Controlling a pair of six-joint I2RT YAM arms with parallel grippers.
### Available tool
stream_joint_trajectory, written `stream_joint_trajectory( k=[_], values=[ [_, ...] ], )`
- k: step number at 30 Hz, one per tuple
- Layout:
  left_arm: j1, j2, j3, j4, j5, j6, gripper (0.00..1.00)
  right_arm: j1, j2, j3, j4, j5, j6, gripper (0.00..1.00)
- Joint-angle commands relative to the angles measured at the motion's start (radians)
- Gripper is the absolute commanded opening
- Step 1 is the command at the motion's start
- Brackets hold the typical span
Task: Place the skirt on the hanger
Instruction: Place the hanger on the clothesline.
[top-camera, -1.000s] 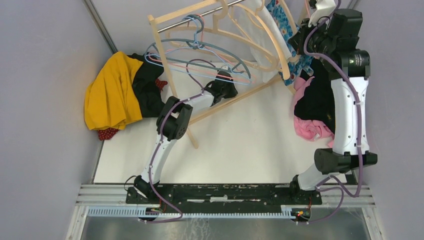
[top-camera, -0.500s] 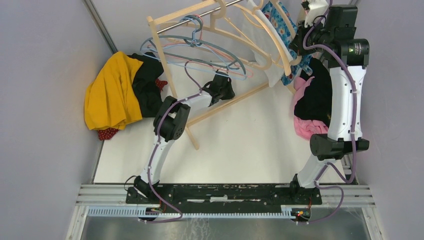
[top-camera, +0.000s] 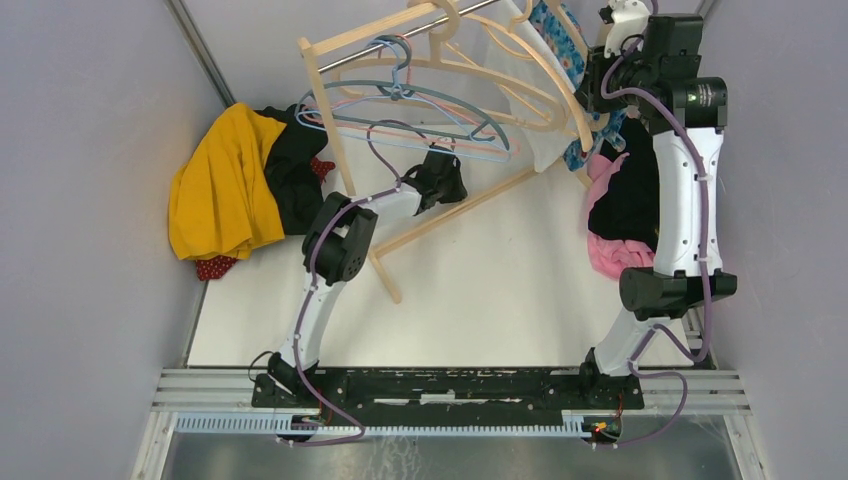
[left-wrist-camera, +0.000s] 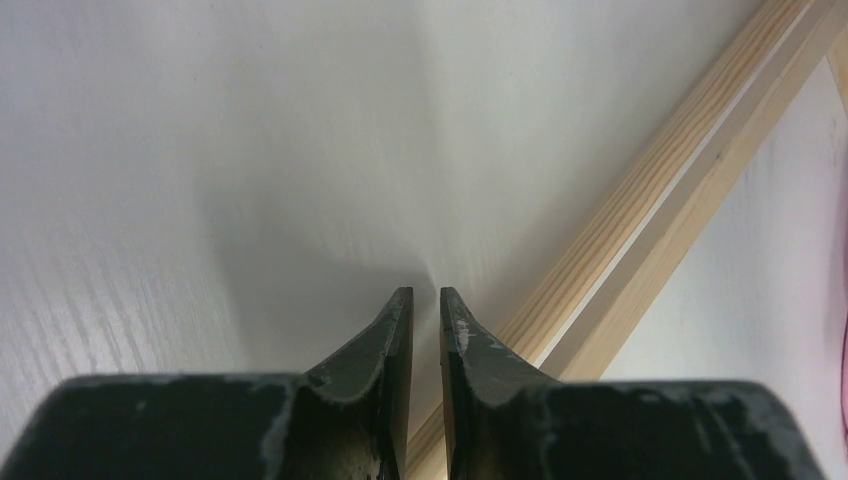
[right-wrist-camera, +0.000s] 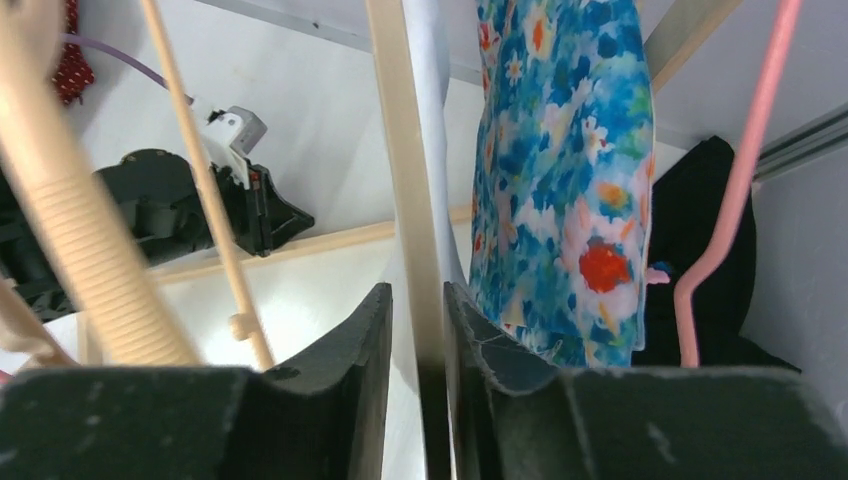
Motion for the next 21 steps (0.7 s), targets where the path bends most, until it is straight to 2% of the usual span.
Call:
stream_joint_trajectory(
  k=[1, 2, 7, 14, 21],
  values=[
    [-0.019, -0.031, -0.055, -0.127, 0.042, 0.059, 0.23, 0.003, -0.045, -0.041, 0.078, 0.048, 0.029, 0.48],
    [-0.019, -0.035, -0.057, -0.127, 0.042, 0.060, 0.23, 0.004, -0.052, -0.046, 0.089, 0.058, 0.034, 0.53],
    [-0.019, -0.064, -0.080, -0.124, 0.038, 0.064, 0.23, 0.002, -0.119, -0.120, 0.191, 0.115, 0.066, 0.59],
    [-0.020, -0.124, -0.124, -0.119, 0.029, 0.071, 0.22, -0.009, -0.239, -0.210, 0.368, 0.146, 0.129, 0.73],
    [-0.019, -0.173, -0.166, -0.113, 0.024, 0.072, 0.22, -0.022, -0.268, -0.199, 0.424, 0.144, 0.180, 0.77]
  ],
)
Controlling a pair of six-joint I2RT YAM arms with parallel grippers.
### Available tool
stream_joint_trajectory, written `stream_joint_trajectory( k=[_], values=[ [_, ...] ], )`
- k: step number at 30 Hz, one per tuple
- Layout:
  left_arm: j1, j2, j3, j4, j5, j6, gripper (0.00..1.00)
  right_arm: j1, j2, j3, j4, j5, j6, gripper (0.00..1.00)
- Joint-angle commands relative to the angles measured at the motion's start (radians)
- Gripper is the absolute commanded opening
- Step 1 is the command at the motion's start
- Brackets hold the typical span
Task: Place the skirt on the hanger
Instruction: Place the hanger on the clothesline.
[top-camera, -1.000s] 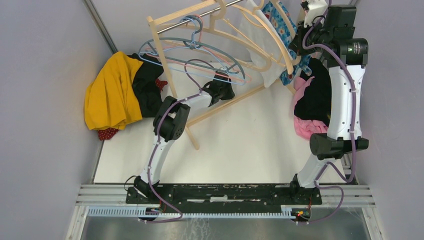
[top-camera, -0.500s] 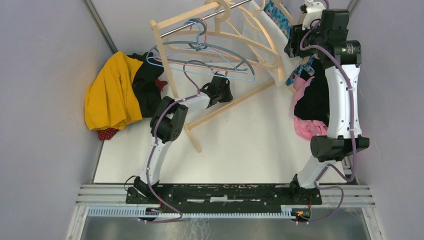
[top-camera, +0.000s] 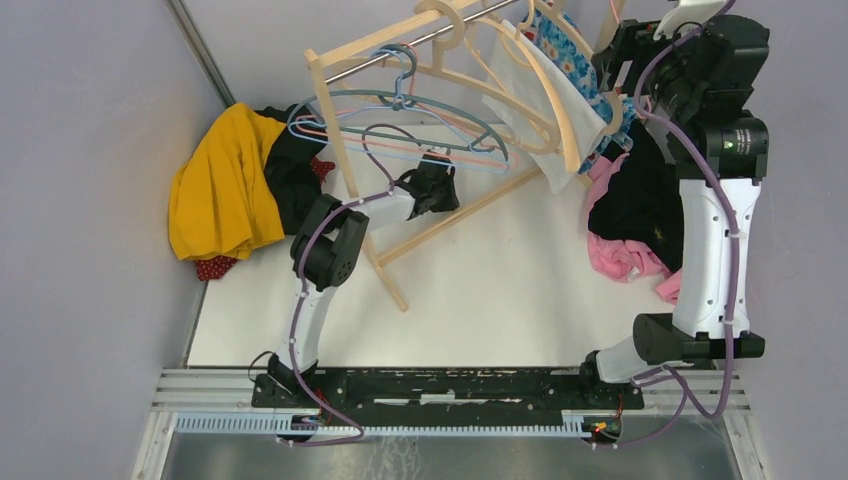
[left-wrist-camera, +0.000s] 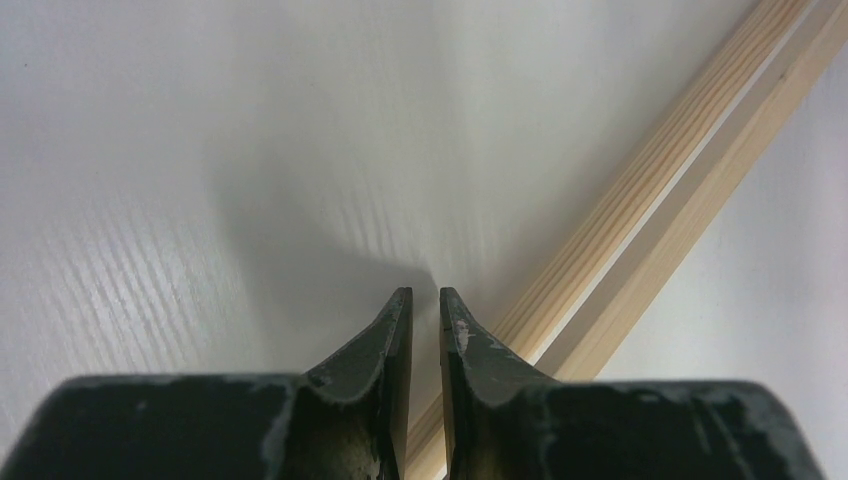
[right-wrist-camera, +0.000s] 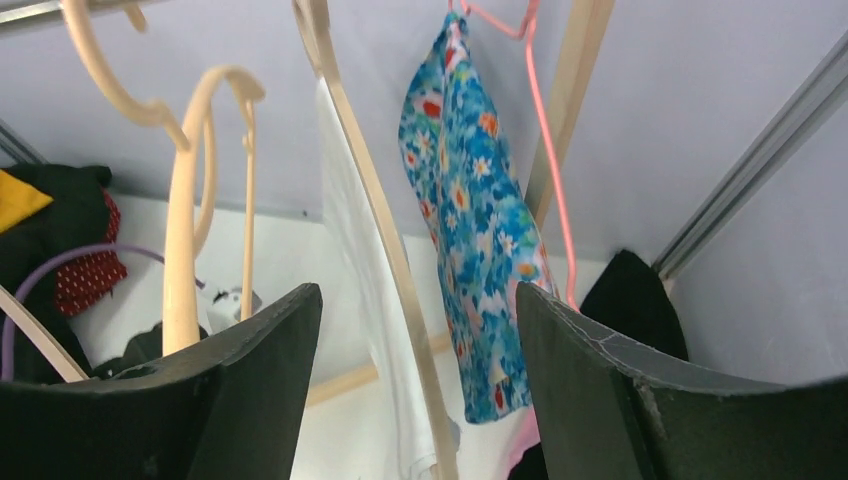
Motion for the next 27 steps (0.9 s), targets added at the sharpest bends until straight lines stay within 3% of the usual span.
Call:
stream_joint_trajectory(
  k=[1, 10, 16, 27],
  values=[
    [-0.017, -0.071, -0.047, -0.048, 0.021, 0.046, 0.22, -0.010, -0.015, 0.017, 0.090, 0.023, 0.048, 0.77],
    [-0.019, -0.171, -0.148, -0.042, 0.086, 0.024, 0.26, -0.014, -0.152, -0.089, 0.102, 0.027, 0.090, 0.78],
    [-0.047, -0.251, -0.230, -0.049, 0.108, 0.026, 0.32, -0.015, -0.285, -0.261, 0.126, 0.016, 0.115, 0.79],
    [-0.038, -0.343, -0.366, -0.009, 0.084, 0.050, 0.33, -0.020, -0.342, -0.398, 0.068, 0.048, 0.110, 0.80]
  ],
)
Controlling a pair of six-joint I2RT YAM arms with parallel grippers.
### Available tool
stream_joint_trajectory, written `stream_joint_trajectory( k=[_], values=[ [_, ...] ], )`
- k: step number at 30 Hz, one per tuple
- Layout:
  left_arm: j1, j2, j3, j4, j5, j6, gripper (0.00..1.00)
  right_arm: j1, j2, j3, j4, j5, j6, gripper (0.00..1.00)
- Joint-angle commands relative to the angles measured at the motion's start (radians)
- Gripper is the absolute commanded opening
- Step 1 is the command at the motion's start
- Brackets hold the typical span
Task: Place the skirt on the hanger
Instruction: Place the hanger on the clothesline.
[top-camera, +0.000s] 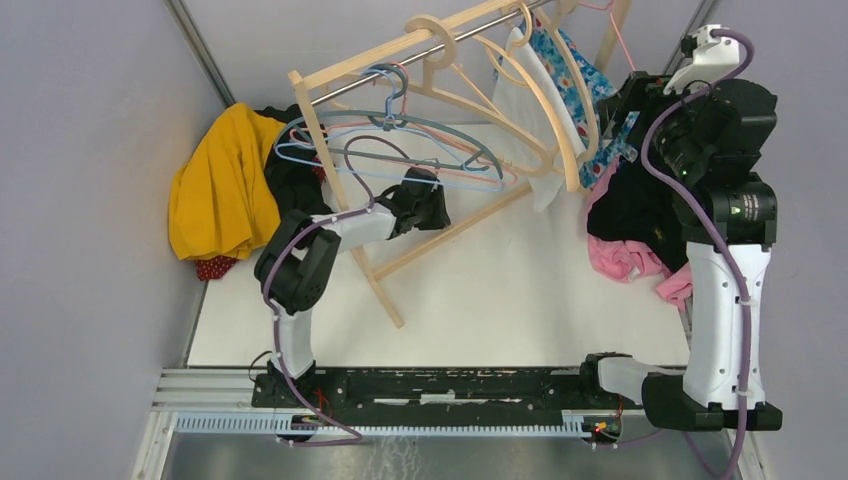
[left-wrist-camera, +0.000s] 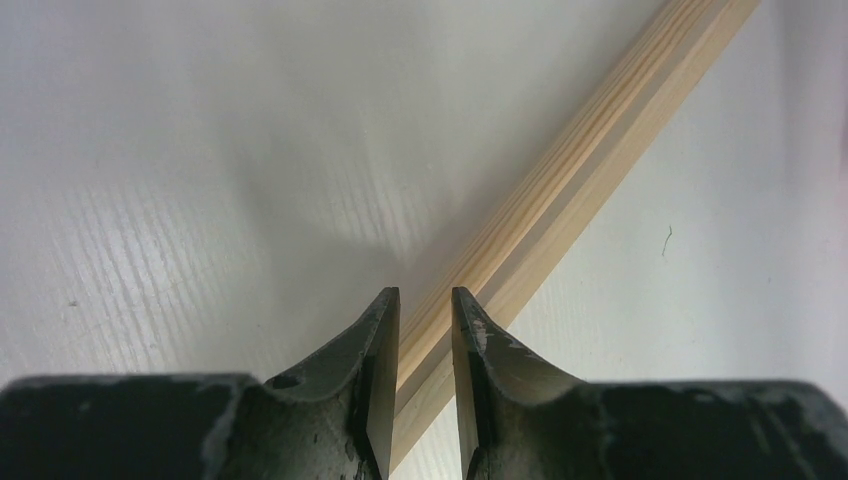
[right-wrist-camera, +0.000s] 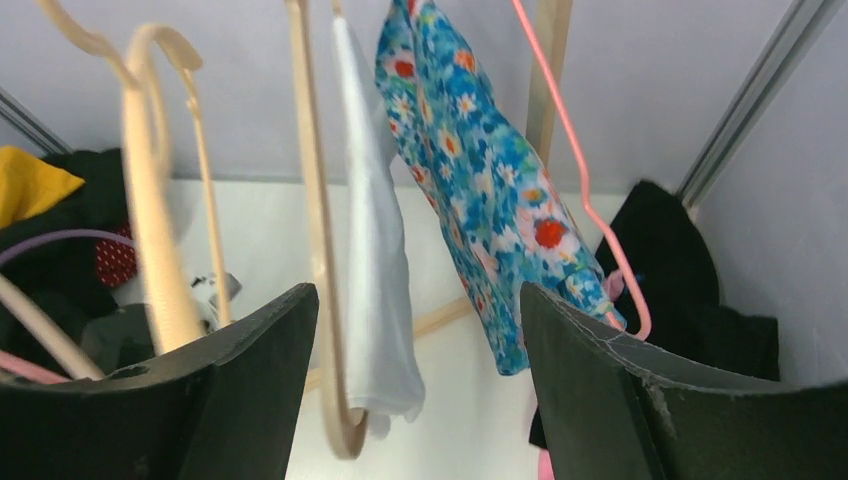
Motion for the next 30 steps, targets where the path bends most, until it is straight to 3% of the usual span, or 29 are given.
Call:
stream_joint_trajectory(
  k=[1, 7, 16, 21, 23, 30],
  values=[
    [-0.013, -0.053, -0.038, -0.021, 0.064, 0.049, 0.33, -0.010, -0.037, -0.076, -0.002, 0.041, 0.010, 0.80],
    [-0.009, -0.098, -0.075, -0.024, 0.050, 0.065, 0.33, -0.085, -0.073, -0.160, -0.034, 0.042, 0.026, 0.80],
    [0.011, -0.135, -0.114, -0.018, 0.052, 0.080, 0.33, -0.274, -0.108, -0.206, 0.026, -0.147, 0.169, 0.79],
    [0.012, -0.170, -0.117, -0.005, 0.077, 0.092, 0.40, -0.375, -0.093, -0.237, 0.090, -0.145, 0.247, 0.79],
    [0.013, -0.182, -0.108, -0.013, 0.087, 0.098, 0.50, -0.415, -0.082, -0.262, 0.131, -0.148, 0.281, 0.78],
    [0.013, -0.217, -0.100, -0.053, 0.087, 0.101, 0.52, -0.536, -0.047, -0.362, 0.310, -0.179, 0.385, 0.75]
  ],
)
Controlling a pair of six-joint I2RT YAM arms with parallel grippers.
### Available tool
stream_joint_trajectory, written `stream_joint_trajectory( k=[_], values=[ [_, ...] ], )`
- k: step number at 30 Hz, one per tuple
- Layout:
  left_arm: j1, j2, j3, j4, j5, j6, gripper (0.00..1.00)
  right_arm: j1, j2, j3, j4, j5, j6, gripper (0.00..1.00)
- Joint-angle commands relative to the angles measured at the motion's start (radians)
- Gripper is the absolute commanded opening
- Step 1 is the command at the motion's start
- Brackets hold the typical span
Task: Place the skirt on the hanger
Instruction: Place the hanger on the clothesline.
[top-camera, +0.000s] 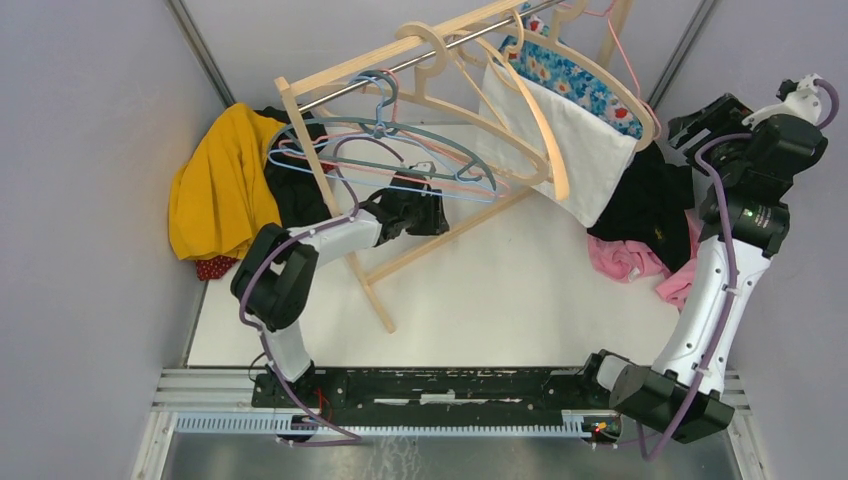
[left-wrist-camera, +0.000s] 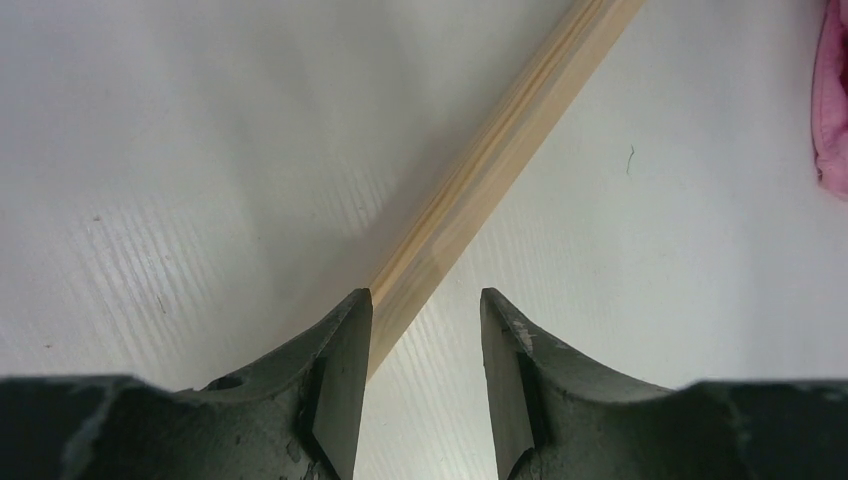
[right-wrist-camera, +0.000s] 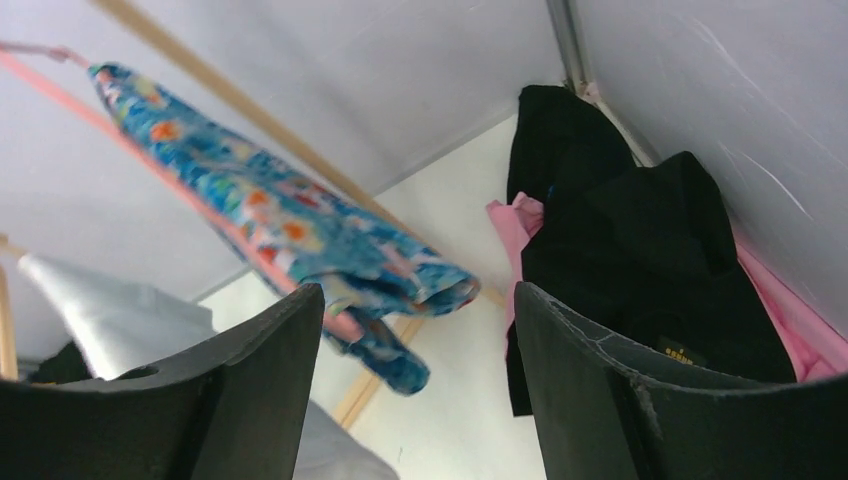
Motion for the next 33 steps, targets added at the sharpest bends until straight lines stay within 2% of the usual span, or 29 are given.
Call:
stream_joint_trajectory(
  k=[1, 9, 15, 20, 28, 33],
  values=[
    [0.000, -0.070, 0.012, -0.032, 0.024, 0.033, 0.52, -0.078, 0.021, -0.029, 0.170, -0.040, 0.100, 0.75],
    [-0.008, -0.149, -0.006, -0.076, 0.034, -0.012, 0.52, -0.171, 0.077, -0.170, 0.347, -0.153, 0.245, 0.75],
    [-0.053, -0.210, -0.068, -0.101, 0.003, -0.061, 0.52, -0.175, 0.145, -0.244, 0.384, -0.169, 0.251, 0.74],
    [-0.077, -0.229, -0.117, -0.069, 0.040, -0.087, 0.53, -0.175, 0.211, -0.251, 0.406, -0.208, 0.268, 0.73],
    [-0.148, -0.316, -0.173, -0.099, -0.002, -0.098, 0.50, -0.117, 0.330, -0.217, 0.421, -0.259, 0.265, 0.69],
    [-0.177, -0.466, -0.284, -0.158, -0.105, -0.152, 0.43, -0.047, 0.402, -0.180, 0.383, -0.235, 0.223, 0.69]
  ],
)
